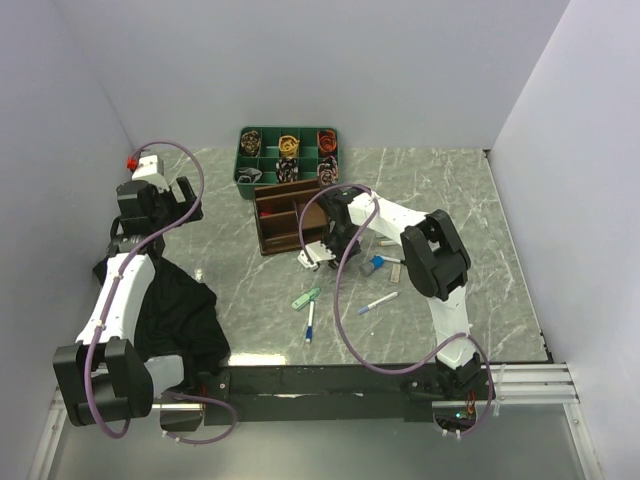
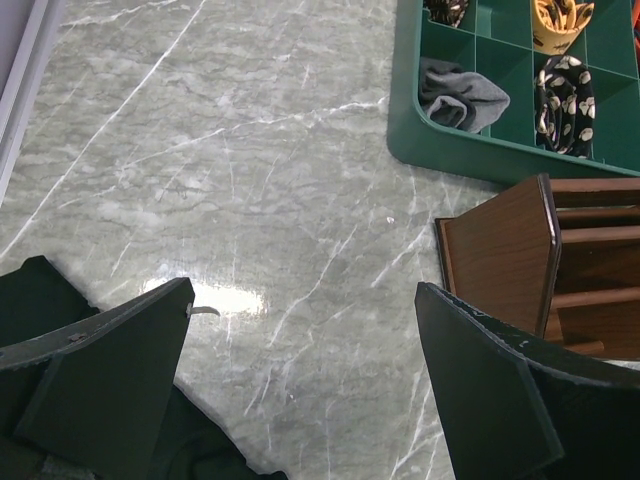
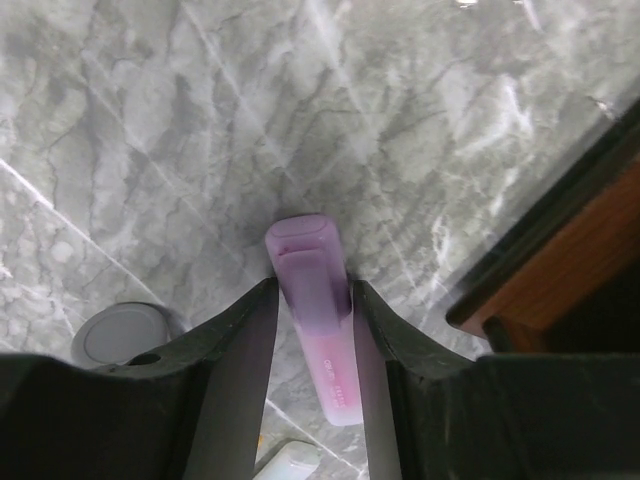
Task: Sort the stationery into containers
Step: Pick up the pen from the center of the board.
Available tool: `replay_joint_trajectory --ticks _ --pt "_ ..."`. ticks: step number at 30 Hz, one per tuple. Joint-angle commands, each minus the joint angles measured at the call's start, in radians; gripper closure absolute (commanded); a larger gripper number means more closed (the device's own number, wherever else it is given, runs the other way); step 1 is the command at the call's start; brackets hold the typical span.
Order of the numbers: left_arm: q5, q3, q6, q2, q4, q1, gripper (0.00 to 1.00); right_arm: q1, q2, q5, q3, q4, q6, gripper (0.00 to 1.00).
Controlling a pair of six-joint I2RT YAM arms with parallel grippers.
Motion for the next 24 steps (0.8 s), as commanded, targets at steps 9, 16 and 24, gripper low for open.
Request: replay_joint_trajectory --ticks 9,16,24 --pt "0.008 0.034 0.002 0.018 0.042 0.009 0.01 0.02 -0.043 -0.024 -0.018 -0.057 0.052 0.95" --pt "0.022 0.072 0.0 0.03 0.051 0.015 0.01 0.014 -0.192 -0.205 0.175 -0.188 0.248 1.0" --pt "0.073 0.098 -0.043 0.061 0.057 0.02 0.0 -0.032 -0.264 -0.569 0.272 0.258 0.978 1.0"
